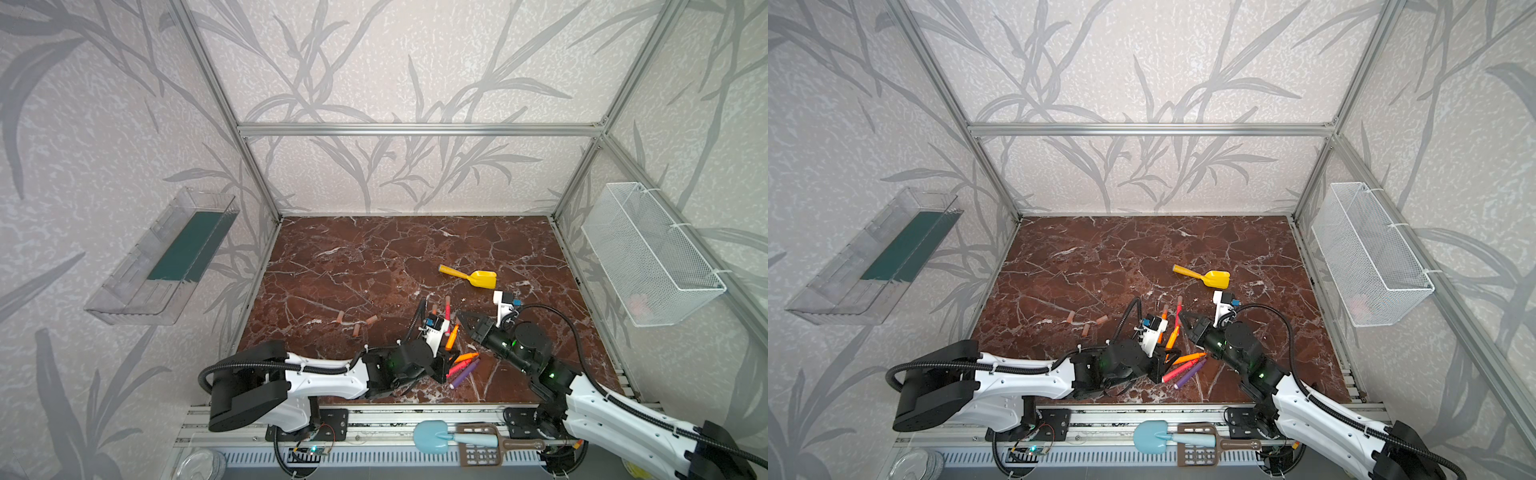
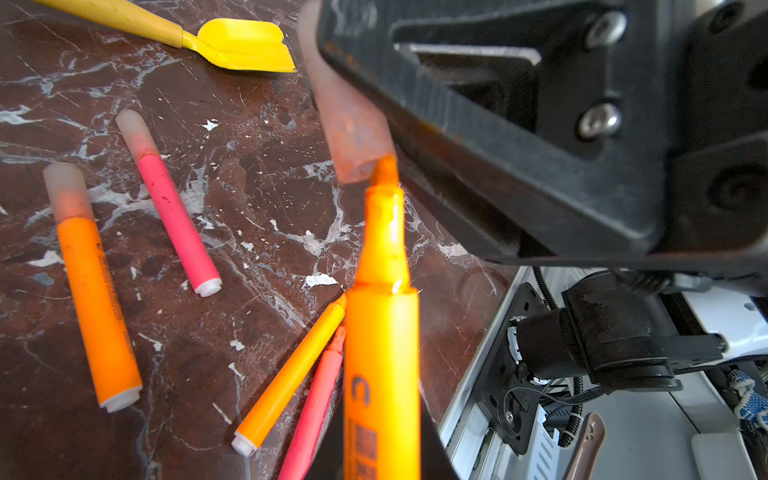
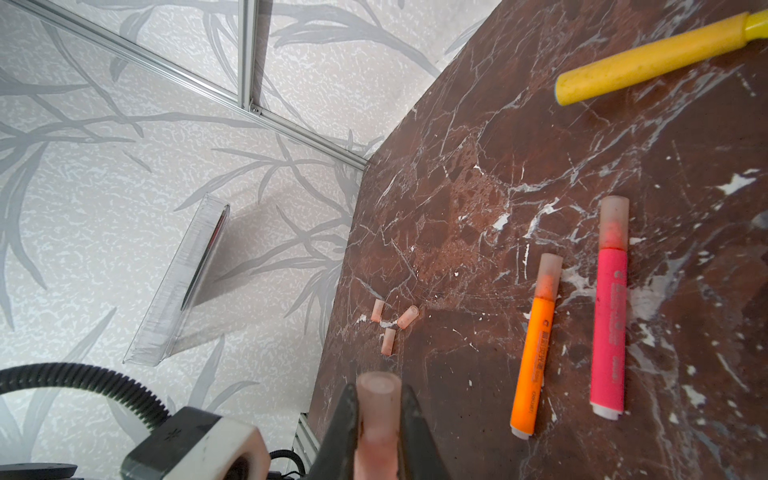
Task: Insert the pens into the pen caps
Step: 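Align the pink cap over the orange highlighter tip with the right gripper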
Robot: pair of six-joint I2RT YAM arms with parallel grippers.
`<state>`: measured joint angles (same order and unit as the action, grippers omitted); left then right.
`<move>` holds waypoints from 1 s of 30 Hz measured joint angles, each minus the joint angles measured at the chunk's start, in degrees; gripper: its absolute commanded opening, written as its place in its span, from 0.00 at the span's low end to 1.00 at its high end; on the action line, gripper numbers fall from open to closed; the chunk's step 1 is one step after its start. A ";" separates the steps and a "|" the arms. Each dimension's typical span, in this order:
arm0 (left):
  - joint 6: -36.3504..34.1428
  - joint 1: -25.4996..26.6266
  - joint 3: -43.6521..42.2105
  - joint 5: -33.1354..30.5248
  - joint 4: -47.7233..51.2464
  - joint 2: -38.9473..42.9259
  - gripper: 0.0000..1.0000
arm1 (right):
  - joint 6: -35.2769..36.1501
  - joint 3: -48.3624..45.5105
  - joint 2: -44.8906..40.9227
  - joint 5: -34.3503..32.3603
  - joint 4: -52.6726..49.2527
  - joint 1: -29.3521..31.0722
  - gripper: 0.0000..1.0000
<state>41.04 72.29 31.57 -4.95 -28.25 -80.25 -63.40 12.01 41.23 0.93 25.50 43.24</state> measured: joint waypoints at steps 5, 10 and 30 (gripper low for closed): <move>0.02 0.00 -0.96 0.02 -0.07 0.00 0.00 | 0.17 0.00 -1.77 -0.68 -0.04 0.02 0.02; 0.00 0.00 -1.01 0.09 -0.15 0.00 0.00 | 0.22 0.00 -1.86 -0.83 0.02 0.04 0.01; -0.04 -0.02 -1.01 -1.20 -0.48 0.22 0.00 | 0.22 0.00 3.58 0.02 3.85 3.50 0.00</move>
<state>40.99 72.27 30.57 -6.15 -28.73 -80.03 -63.18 12.01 44.82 0.95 29.34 46.74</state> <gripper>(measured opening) 0.163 0.158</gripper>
